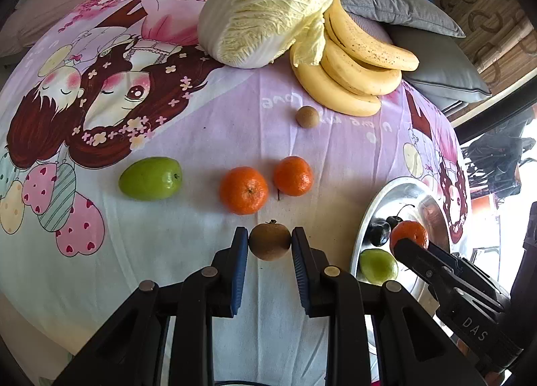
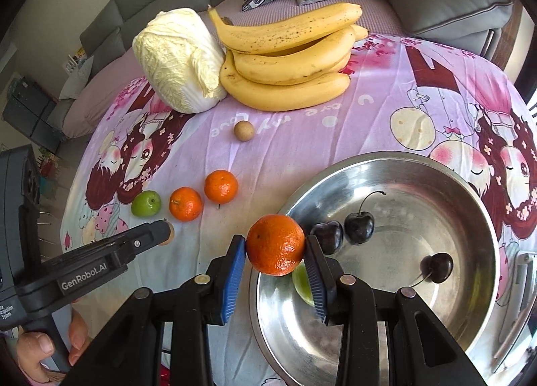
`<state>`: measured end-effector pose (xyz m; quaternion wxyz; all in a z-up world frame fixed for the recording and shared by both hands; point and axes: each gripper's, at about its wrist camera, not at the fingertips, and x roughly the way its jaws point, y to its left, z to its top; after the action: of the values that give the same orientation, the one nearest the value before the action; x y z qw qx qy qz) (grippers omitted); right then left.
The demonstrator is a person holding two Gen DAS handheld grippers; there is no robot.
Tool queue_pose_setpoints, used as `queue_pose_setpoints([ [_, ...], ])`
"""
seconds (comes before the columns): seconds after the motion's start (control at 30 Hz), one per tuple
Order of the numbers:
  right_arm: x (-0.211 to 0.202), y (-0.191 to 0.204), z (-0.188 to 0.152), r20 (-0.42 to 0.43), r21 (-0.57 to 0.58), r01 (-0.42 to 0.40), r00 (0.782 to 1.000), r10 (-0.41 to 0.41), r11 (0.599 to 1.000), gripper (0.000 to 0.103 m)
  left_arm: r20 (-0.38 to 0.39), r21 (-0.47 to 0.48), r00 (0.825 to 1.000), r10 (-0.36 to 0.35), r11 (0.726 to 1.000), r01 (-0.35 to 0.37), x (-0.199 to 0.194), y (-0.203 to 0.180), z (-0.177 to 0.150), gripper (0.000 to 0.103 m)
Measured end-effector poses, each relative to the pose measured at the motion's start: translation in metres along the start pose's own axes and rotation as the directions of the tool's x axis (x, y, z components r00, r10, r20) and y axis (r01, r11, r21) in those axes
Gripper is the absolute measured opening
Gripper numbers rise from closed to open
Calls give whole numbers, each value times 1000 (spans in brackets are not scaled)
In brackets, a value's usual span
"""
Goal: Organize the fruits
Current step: 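Carry the kiwi in the left tool over the bowl while the right tool carries the tangerine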
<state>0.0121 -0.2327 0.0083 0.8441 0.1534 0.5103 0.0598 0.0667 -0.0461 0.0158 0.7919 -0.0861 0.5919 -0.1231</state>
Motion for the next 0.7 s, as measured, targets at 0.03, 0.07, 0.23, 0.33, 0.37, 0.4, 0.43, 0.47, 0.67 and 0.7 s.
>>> queue_pose_setpoints([
  [0.03, -2, -3, 0, 4, 6, 2, 1000, -2, 1000, 38, -3, 6, 1000, 0, 1000, 0, 1, -3, 0, 27],
  [0.07, -4, -6, 1, 8, 12, 4, 1000, -4, 1000, 38, -7, 14, 1000, -1, 1000, 1, 2, -7, 0, 27],
  [0.23, -10, -24, 3, 18, 52, 17, 1000, -18, 999, 38, -32, 58, 999, -21, 998, 23, 6, -28, -4, 27],
  [0.33, -12, -36, 3, 20, 80, 28, 999, -29, 996, 38, -43, 88, 999, -24, 996, 28, 8, -43, -6, 27],
  [0.37, -13, -40, 3, 22, 91, 29, 999, -31, 995, 38, -48, 98, 998, -27, 995, 32, 9, -47, -6, 27],
  [0.4, -15, -44, 3, 25, 101, 30, 999, -33, 994, 38, -52, 107, 998, -31, 994, 36, 9, -52, -7, 27],
  [0.43, -16, -49, 3, 28, 112, 32, 999, -35, 993, 38, -55, 116, 998, -34, 992, 40, 10, -57, -7, 27],
  [0.47, -18, -53, 3, 31, 122, 33, 999, -37, 992, 38, -57, 125, 998, -36, 991, 43, 10, -62, -7, 27],
  [0.67, -26, -85, 0, 38, 199, 54, 997, -63, 979, 38, -69, 183, 997, -41, 982, 53, 13, -92, -8, 27],
  [0.7, -28, -92, -1, 38, 214, 56, 997, -66, 975, 38, -72, 194, 996, -43, 979, 56, 14, -97, -9, 27],
])
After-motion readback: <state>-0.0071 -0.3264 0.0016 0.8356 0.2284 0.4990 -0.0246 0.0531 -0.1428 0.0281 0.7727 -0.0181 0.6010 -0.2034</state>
